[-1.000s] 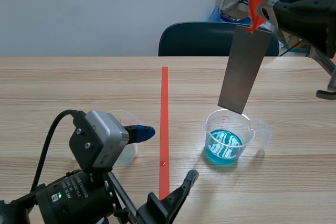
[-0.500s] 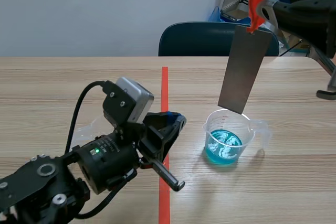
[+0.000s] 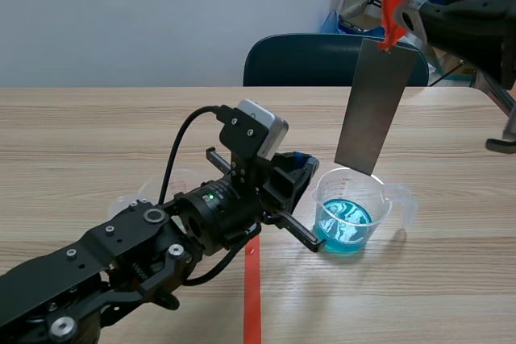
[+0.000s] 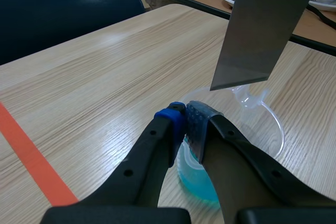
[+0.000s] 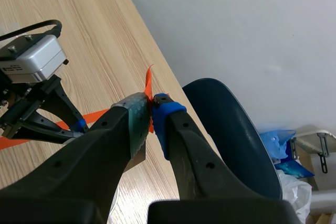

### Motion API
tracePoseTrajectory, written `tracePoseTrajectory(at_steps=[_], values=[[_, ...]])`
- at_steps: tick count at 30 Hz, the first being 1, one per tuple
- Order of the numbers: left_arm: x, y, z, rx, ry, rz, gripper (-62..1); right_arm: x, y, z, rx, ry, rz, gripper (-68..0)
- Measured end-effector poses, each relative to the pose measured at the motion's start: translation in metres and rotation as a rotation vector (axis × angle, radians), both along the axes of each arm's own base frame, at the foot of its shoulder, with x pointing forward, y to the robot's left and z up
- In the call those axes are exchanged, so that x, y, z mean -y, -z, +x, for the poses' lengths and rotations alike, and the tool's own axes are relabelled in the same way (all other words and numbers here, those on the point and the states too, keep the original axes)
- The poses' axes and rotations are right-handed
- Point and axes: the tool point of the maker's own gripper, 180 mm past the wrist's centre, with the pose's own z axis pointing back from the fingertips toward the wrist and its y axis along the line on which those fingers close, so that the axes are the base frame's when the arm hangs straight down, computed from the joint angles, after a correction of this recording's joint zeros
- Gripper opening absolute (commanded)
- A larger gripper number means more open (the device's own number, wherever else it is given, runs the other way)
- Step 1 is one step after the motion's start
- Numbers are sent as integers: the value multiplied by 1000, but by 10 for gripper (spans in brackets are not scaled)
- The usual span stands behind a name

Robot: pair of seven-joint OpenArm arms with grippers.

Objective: Do the redox reaction experiment

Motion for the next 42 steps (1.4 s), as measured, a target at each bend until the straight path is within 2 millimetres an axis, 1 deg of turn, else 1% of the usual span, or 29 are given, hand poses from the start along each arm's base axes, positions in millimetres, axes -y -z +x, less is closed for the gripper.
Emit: tracePoseTrajectory(at_steps=[4,17,19,21,25,27,31,34,38,42], values=[[4,1,4,-2,-4,-7,-578,0,0,0,0,0,0,-667],[3,1,4,0,-6,-9,-578,0,0,0,0,0,0,-667],[0,4,2,-10,-10,-6,-578,0,0,0,0,0,0,-667],[-7,8,-4,-23,-16,-2,-578,0,0,0,0,0,0,-667],[-33,9,-26,-46,-41,13,-578,0,0,0,0,0,0,-667],[-48,5,-38,-53,-57,23,-582,0,0,0,0,0,0,-667],[-85,-9,-59,-41,-129,46,-582,0,0,0,0,0,0,-667],[-112,-16,-77,-52,-171,75,-582,0,0,0,0,0,0,-667],[-140,-23,-100,-85,-229,104,-582,0,0,0,0,0,0,-667],[-168,-32,-115,-102,-300,138,-582,0,0,0,0,0,0,-667]])
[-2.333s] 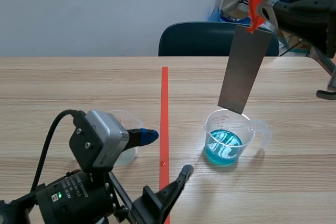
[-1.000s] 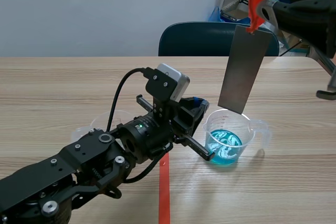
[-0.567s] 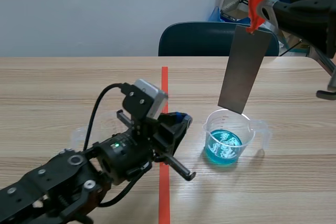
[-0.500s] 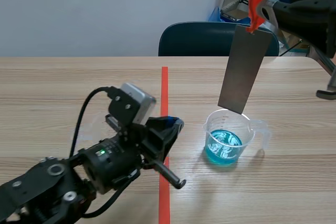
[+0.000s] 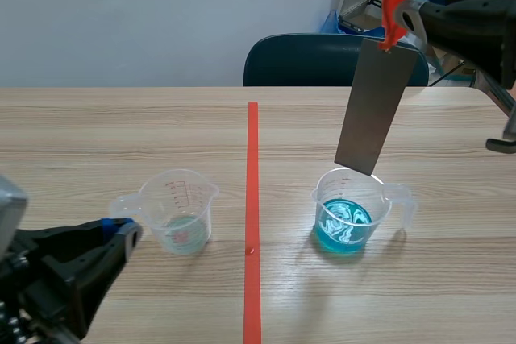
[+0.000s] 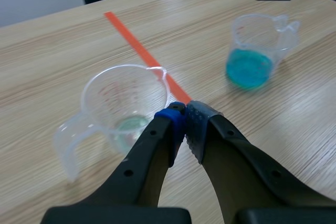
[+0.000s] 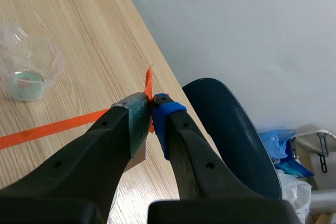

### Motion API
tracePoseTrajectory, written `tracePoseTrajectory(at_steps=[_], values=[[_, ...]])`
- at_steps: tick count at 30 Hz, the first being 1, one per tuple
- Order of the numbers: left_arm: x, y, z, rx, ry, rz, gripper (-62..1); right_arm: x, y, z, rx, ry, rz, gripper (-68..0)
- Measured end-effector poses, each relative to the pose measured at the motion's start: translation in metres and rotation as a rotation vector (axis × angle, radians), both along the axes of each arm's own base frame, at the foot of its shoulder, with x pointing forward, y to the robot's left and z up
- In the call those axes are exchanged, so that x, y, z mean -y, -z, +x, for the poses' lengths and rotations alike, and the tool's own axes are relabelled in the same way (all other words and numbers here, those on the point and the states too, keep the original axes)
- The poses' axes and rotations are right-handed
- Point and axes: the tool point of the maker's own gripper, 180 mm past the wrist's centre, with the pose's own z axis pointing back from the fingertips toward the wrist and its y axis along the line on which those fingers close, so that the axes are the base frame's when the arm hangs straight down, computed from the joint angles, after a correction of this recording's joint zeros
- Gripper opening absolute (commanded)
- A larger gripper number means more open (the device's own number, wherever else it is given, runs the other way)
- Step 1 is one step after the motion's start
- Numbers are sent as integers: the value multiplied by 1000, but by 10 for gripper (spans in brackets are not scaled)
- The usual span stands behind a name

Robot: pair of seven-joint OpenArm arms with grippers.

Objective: Do the redox reaction experiment

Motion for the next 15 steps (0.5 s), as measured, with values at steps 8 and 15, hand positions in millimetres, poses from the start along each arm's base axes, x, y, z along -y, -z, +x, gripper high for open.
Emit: tracePoseTrajectory(at_steps=[8,15], values=[[-36,-26,-28,-28,-94,19,-582,0,0,0,0,0,0,-667],[-54,-47,-40,-23,-143,21,-581,0,0,0,0,0,0,-667]])
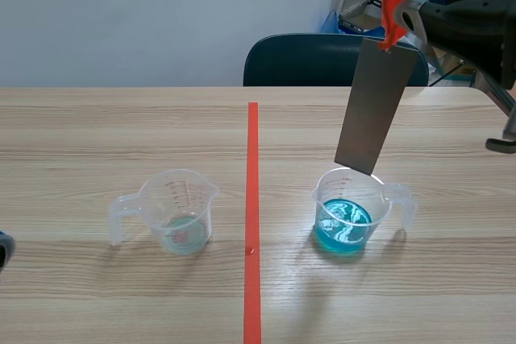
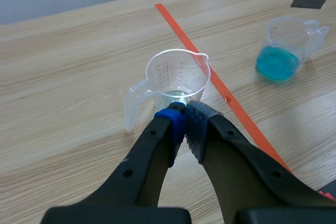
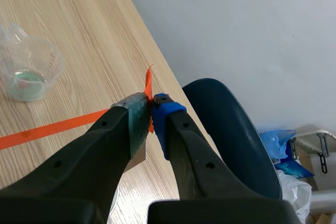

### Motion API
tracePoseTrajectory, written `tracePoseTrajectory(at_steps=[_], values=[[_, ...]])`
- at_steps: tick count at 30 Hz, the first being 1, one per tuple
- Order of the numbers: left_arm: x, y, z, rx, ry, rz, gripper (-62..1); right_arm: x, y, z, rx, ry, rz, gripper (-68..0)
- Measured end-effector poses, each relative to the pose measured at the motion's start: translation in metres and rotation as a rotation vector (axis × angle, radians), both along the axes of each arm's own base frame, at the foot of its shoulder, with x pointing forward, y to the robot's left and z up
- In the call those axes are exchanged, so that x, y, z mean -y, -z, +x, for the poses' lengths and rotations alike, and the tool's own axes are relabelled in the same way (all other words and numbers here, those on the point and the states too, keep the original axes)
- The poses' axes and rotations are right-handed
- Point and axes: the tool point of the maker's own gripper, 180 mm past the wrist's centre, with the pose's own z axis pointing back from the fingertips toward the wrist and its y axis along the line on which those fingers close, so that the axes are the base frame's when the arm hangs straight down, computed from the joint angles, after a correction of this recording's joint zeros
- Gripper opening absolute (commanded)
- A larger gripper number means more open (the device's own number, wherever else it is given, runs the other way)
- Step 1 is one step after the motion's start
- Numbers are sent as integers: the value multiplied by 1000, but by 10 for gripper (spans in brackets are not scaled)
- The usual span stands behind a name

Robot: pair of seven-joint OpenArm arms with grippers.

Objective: Do the redox reaction experiment

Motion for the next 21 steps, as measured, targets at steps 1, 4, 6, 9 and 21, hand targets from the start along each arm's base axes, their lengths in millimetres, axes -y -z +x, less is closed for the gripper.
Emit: tracePoseTrajectory(at_steps=[1,4,6,9,21], values=[[-2,-2,-1,3,-6,3,-581,0,0,0,0,0,0,-667],[-4,-6,-4,-1,-6,18,-577,0,0,0,0,0,0,-667],[-4,-10,-4,3,-2,24,-577,0,0,0,0,0,0,-667],[-3,-15,-3,13,4,27,-547,0,0,0,0,0,0,-667],[-7,-15,-1,-7,-33,-18,14,0,0,0,0,0,0,-667]])
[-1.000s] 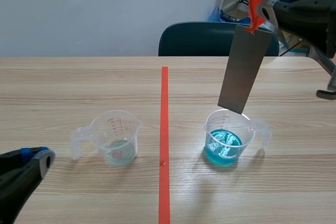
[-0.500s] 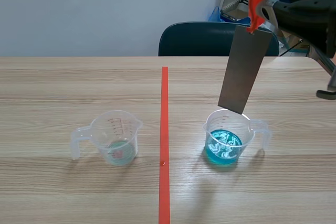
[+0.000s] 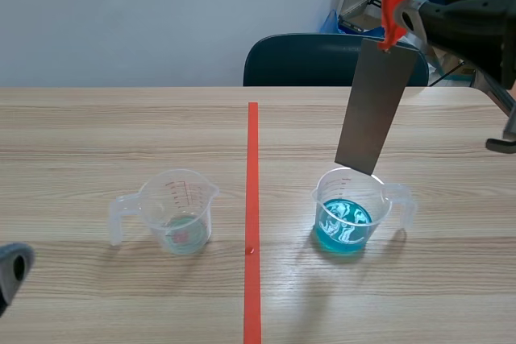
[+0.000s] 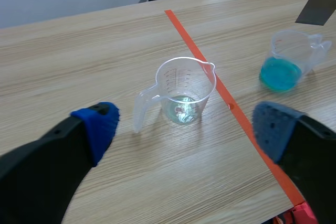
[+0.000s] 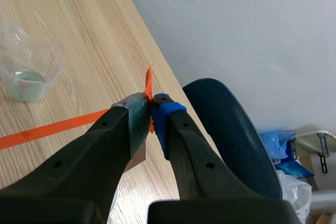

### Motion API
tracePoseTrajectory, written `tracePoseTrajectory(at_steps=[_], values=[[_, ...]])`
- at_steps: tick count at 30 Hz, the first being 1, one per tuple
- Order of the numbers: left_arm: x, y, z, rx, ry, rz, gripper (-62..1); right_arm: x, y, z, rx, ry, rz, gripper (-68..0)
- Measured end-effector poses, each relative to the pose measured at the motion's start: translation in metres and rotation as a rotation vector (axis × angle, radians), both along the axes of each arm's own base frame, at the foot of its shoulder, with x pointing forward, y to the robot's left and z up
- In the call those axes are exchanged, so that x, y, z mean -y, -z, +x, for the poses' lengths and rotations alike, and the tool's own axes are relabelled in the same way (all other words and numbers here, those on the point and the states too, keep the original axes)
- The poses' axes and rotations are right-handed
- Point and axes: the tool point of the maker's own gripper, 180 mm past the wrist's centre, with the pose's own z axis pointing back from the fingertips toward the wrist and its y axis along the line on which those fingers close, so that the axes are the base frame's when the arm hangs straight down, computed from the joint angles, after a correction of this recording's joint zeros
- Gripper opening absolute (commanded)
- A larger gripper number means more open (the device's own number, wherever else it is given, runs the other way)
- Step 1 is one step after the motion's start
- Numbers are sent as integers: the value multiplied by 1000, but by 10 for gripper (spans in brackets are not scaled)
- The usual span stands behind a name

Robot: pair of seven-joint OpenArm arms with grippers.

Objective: Do the redox reaction experiment

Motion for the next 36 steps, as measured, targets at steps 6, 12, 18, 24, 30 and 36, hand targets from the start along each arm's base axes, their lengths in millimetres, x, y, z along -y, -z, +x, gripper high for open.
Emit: tracePoseTrajectory(at_steps=[6,12,18,24,30,36], values=[[3,3,-2,-3,33,44,14,0,0,0,0,0,0,-667],[3,3,-2,-4,33,44,14,0,0,0,0,0,0,-667],[3,5,-3,-10,32,46,14,0,0,0,0,0,0,-667],[3,5,-3,-10,32,46,14,0,0,0,0,0,0,-667],[3,5,-3,-10,32,46,14,0,0,0,0,0,0,-667],[3,5,-3,-10,32,46,14,0,0,0,0,0,0,-667]])
